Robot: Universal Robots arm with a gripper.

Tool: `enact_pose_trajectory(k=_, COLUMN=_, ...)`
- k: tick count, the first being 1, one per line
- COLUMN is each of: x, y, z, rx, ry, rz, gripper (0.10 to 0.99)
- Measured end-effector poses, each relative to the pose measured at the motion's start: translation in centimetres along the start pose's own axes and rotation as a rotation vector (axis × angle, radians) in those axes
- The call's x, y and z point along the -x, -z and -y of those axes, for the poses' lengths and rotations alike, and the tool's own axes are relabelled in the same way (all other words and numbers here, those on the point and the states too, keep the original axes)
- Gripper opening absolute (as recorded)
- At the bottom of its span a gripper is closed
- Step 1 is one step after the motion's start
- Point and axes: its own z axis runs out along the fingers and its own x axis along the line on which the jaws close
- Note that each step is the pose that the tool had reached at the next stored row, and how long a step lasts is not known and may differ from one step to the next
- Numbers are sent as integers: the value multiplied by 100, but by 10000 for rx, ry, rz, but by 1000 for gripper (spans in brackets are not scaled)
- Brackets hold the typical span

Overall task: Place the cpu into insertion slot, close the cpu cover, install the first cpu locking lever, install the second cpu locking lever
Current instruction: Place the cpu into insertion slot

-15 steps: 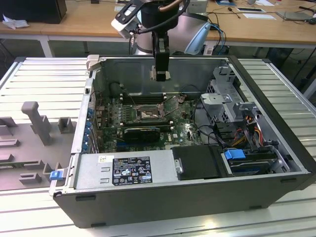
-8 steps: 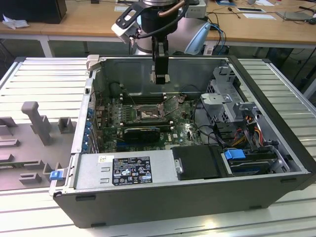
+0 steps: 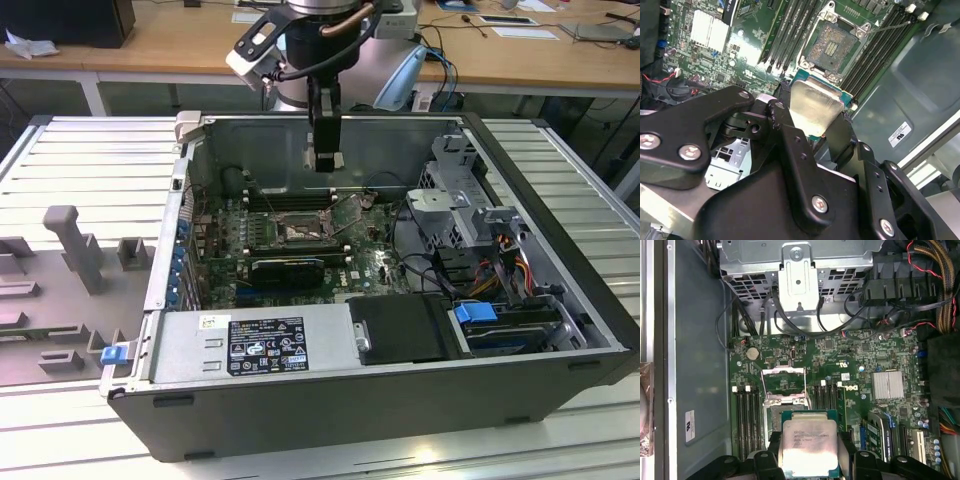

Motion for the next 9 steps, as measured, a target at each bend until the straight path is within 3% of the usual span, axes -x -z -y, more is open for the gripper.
enact_pose_trajectory(k=9, x=1, y=-53, z=5, rx=0, ry=0, rz=1, gripper=525)
